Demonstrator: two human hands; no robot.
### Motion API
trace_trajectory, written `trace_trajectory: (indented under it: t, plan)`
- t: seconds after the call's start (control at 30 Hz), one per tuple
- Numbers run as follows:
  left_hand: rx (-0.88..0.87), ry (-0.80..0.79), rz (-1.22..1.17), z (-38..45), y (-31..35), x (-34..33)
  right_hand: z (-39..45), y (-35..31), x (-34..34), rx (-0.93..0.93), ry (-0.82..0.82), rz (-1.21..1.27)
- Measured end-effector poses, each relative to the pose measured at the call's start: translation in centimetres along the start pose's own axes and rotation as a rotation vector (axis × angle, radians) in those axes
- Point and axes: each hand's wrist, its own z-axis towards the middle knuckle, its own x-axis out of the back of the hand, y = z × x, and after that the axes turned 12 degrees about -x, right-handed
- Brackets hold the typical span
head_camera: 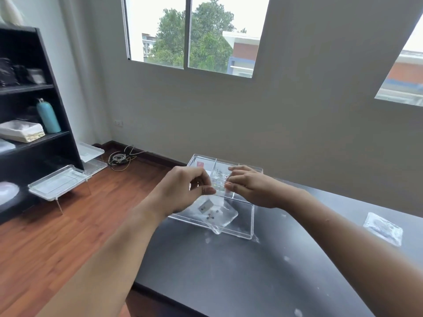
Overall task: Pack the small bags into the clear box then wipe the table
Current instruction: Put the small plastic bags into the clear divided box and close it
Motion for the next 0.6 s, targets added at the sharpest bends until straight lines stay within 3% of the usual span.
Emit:
trace_trajectory:
  t: [0.1,0.23,0.4,0.6]
  plan:
    - [-0.012,0.315,0.055,0.2,-0.2,1.0,-0.1,0.3,-0.4,0.0,0.033,-0.006]
    - [0.113,0.516,0.101,0.2,-0.4,0.9,0.0,0.4,-0.7,0.01,0.052,-0.021]
    - [0.179,0.625,0.214,0.7,0.3,0.1,-0.2,0.3,-0.6,0.009,0.058,-0.031]
    - [0.247,0.579,0.251,0.8,0.4,-0.8,-0.3,0.1,-0.6,-0.012,0.048,-0.039]
